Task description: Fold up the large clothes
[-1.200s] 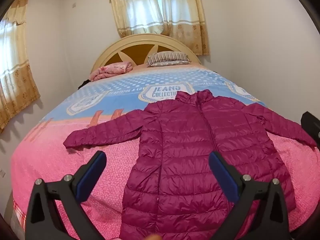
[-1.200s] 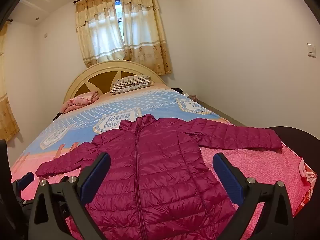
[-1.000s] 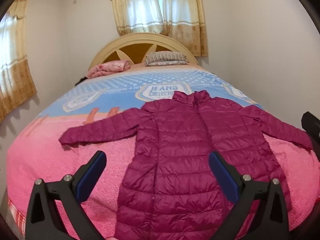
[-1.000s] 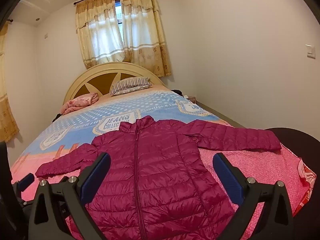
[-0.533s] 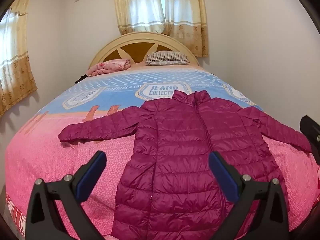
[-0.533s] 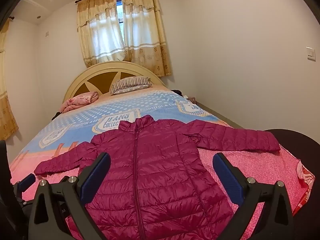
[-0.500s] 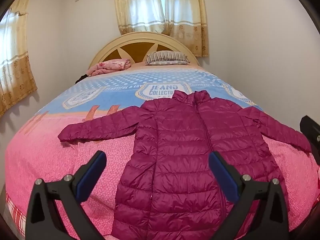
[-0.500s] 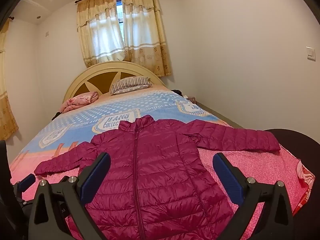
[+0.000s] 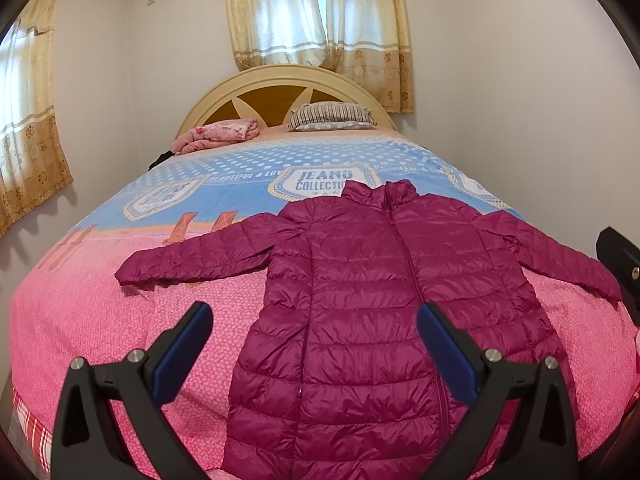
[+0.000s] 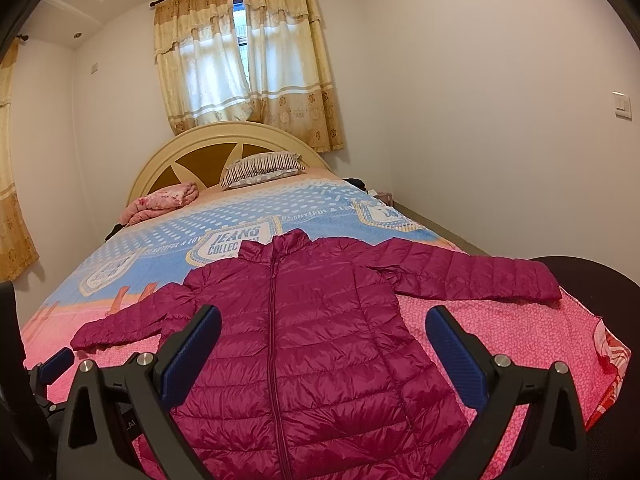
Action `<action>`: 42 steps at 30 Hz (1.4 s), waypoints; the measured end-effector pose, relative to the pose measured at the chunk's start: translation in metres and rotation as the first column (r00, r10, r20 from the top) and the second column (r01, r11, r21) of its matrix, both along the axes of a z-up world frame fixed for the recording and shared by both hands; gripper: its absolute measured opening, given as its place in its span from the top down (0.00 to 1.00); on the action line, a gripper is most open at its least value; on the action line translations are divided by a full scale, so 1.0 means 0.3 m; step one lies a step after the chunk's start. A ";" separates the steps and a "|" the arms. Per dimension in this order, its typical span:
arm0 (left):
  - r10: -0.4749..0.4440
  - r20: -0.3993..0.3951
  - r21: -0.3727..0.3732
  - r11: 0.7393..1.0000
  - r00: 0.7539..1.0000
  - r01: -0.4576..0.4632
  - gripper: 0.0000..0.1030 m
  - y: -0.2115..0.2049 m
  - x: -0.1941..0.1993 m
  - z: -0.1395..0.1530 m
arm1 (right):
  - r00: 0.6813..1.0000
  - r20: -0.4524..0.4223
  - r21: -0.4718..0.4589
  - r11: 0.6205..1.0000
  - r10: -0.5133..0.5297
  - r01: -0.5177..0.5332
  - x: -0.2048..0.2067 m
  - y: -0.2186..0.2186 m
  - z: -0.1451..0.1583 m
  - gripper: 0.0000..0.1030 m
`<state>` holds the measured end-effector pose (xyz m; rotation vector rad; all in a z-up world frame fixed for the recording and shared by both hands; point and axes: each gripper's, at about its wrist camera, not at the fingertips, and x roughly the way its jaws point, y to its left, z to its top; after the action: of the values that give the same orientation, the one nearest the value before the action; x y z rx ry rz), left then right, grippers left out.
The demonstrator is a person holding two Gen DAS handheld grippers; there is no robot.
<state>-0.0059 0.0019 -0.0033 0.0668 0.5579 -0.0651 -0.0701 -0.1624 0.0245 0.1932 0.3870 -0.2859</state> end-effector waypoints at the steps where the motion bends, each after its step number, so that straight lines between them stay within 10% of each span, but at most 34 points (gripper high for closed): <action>1: -0.003 -0.001 -0.002 1.000 1.000 0.003 0.00 0.001 0.000 0.000 | 1.000 0.001 0.001 1.000 0.000 0.000 0.000 -0.001 -0.003 0.01; 42: -0.008 -0.003 0.006 1.000 1.000 0.008 0.00 -0.024 -0.014 -0.001 | 0.999 -0.037 0.015 1.000 -0.014 0.014 0.002 -0.027 -0.021 0.01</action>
<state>-0.0099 -0.0055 -0.0035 0.0752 0.5607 -0.0717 -0.0695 -0.1706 0.0182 0.2059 0.4249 -0.3009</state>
